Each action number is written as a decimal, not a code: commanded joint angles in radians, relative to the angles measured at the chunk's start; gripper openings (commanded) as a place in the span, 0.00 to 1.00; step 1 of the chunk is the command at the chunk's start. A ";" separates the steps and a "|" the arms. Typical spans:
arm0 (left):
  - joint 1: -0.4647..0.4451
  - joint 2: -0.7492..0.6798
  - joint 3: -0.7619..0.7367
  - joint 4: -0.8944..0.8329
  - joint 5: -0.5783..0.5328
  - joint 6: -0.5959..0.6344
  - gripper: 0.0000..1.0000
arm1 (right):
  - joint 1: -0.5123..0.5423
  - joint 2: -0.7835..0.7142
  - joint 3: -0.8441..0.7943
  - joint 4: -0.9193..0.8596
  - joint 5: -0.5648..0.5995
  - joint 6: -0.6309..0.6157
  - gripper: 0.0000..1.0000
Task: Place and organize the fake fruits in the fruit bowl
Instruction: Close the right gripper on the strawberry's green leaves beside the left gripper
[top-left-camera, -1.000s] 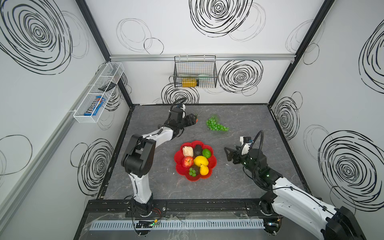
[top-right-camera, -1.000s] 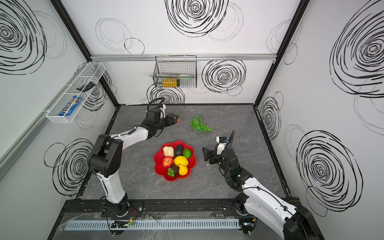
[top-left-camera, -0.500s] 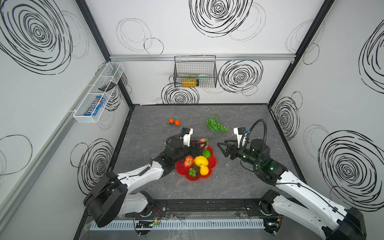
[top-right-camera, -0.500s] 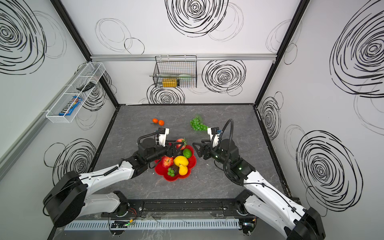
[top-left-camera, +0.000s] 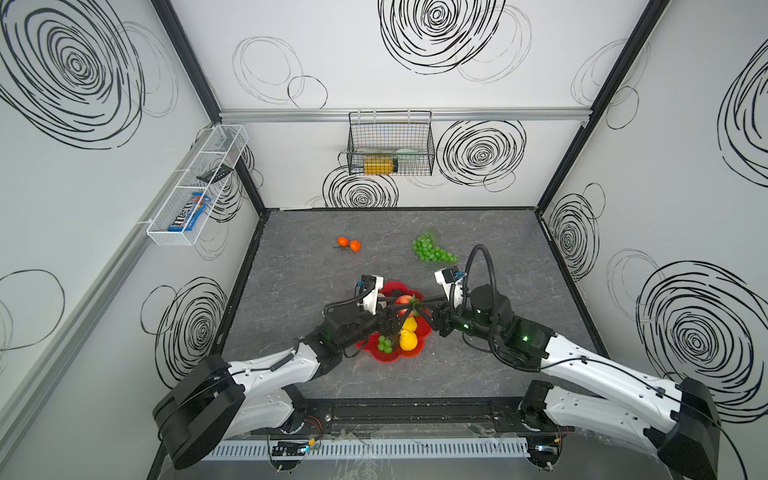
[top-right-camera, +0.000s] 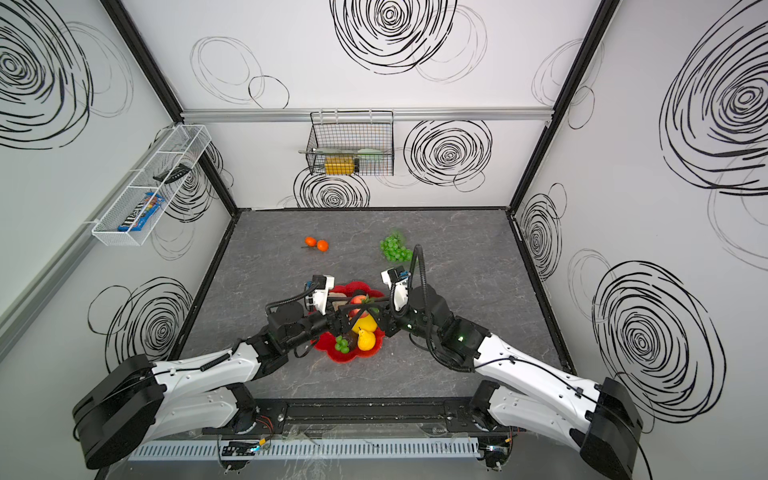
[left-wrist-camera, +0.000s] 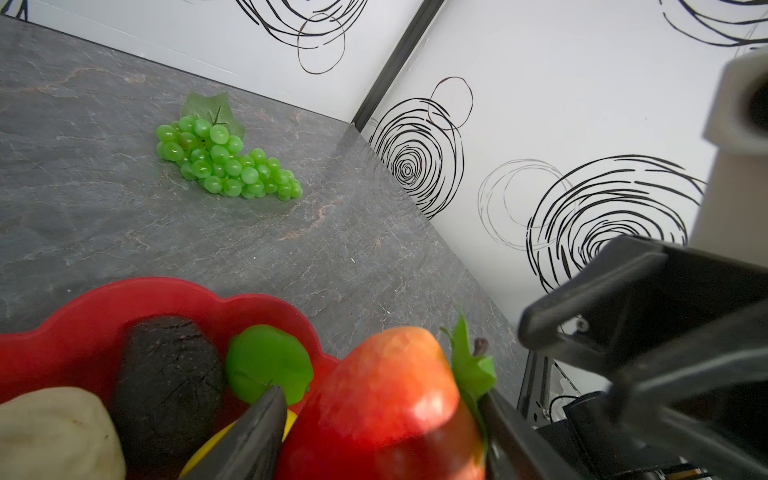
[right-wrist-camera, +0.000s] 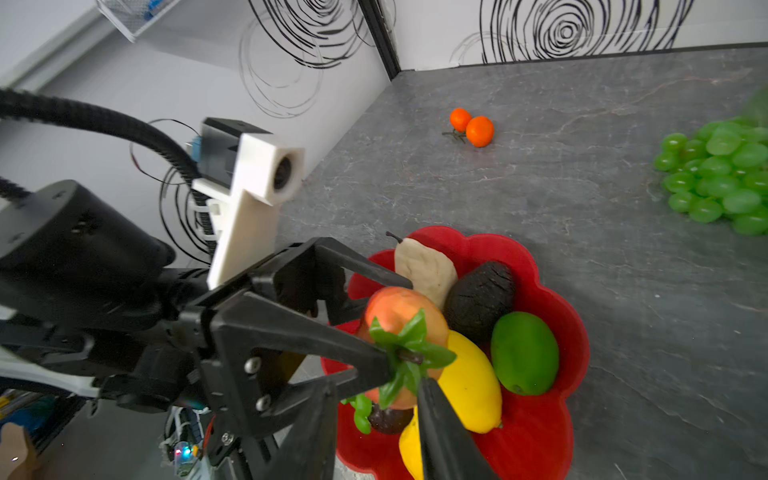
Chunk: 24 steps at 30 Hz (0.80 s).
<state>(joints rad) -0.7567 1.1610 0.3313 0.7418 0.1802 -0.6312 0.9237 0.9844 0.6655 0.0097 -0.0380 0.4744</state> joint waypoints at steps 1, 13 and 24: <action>-0.013 -0.020 -0.019 0.109 0.007 -0.018 0.73 | 0.007 0.011 0.047 -0.035 0.085 0.007 0.36; -0.016 0.002 -0.034 0.143 0.023 -0.018 0.73 | 0.010 0.050 0.039 0.011 -0.018 0.041 0.28; -0.018 0.031 -0.033 0.172 0.051 -0.027 0.73 | 0.009 0.053 0.034 0.038 -0.035 0.049 0.24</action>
<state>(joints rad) -0.7689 1.1805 0.3038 0.8295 0.2077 -0.6460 0.9249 1.0363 0.6880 0.0170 -0.0669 0.5137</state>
